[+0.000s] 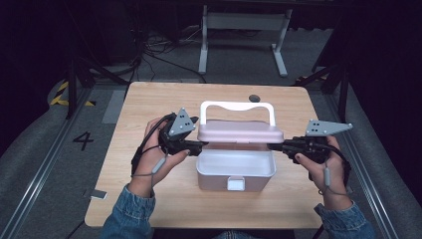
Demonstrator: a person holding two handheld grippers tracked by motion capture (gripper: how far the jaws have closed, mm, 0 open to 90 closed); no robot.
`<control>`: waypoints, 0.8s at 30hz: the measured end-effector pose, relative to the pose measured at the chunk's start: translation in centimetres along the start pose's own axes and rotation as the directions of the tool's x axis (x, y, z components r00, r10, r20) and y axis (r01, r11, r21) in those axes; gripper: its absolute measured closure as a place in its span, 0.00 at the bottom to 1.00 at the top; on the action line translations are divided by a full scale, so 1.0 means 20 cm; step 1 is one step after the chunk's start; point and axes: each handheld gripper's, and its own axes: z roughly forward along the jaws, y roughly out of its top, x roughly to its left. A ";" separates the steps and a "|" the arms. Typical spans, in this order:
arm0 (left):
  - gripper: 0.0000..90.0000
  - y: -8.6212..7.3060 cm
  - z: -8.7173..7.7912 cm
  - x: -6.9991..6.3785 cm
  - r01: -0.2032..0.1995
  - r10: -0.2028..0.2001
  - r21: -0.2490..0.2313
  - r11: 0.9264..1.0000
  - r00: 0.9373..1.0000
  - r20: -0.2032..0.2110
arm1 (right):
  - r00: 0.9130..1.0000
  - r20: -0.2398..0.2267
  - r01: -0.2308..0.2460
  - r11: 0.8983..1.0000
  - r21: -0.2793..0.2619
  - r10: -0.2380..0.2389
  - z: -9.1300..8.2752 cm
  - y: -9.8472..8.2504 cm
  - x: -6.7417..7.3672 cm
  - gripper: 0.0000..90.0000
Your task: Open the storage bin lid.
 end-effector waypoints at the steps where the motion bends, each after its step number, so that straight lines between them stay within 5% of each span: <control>1: 0.35 0.00 0.00 0.00 0.008 -0.008 -0.007 1.000 1.000 -0.005 | 1.000 0.000 -0.002 1.000 -0.001 0.002 0.00 0.00 0.00 0.98; 24: 0.44 0.04 0.06 0.02 0.050 -0.051 -0.108 0.993 0.999 -0.012 | 0.999 0.034 -0.019 0.999 -0.047 0.021 0.00 0.04 -0.01 0.97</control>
